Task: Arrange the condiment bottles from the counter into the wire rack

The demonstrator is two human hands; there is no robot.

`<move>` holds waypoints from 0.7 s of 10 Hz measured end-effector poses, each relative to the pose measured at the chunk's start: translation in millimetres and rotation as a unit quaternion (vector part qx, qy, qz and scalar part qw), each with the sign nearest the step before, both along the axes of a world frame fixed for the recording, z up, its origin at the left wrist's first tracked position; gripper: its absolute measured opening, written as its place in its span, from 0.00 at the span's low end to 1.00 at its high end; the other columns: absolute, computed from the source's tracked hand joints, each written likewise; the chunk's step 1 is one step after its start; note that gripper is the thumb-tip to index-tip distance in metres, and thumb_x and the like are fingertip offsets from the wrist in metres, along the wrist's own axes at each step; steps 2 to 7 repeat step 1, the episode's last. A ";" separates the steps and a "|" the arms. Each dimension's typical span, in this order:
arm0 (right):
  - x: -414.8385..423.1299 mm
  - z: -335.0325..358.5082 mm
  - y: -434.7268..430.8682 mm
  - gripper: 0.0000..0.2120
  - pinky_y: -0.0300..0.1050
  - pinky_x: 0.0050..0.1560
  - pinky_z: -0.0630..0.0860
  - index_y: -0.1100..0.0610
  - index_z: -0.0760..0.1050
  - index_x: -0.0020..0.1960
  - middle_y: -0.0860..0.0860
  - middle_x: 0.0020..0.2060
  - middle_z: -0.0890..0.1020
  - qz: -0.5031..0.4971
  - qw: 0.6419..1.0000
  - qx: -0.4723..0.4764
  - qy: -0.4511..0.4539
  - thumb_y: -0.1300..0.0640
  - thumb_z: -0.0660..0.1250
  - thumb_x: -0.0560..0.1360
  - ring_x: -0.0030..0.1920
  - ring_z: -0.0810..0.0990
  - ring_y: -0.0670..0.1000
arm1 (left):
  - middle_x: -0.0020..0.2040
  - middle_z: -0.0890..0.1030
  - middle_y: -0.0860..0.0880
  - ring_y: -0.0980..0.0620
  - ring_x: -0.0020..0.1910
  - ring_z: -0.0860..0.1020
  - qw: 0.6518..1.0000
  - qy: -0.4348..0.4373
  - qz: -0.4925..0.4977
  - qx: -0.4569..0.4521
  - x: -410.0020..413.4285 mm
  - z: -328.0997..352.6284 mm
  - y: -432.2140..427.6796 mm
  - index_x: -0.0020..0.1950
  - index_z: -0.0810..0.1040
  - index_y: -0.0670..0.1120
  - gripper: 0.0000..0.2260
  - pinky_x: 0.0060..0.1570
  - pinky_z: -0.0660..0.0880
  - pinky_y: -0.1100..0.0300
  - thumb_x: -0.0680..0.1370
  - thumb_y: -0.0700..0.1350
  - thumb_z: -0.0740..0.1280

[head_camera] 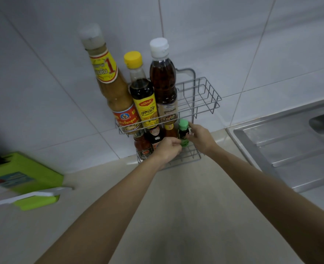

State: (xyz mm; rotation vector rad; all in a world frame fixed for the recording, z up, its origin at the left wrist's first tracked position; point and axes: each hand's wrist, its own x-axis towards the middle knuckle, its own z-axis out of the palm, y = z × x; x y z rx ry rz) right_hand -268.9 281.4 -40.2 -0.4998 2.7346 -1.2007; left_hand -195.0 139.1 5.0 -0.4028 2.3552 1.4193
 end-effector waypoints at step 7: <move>5.8 8.2 6.3 0.25 0.47 0.63 0.68 0.63 0.65 0.72 0.62 0.67 0.73 -0.019 0.999 0.037 -0.002 0.55 0.64 0.78 0.67 0.71 0.60 | 0.55 0.81 0.40 0.43 0.57 0.79 1.000 0.008 -0.019 -0.005 10.7 6.7 -1.5 0.65 0.76 0.37 0.16 0.65 0.74 0.49 0.77 0.35 0.63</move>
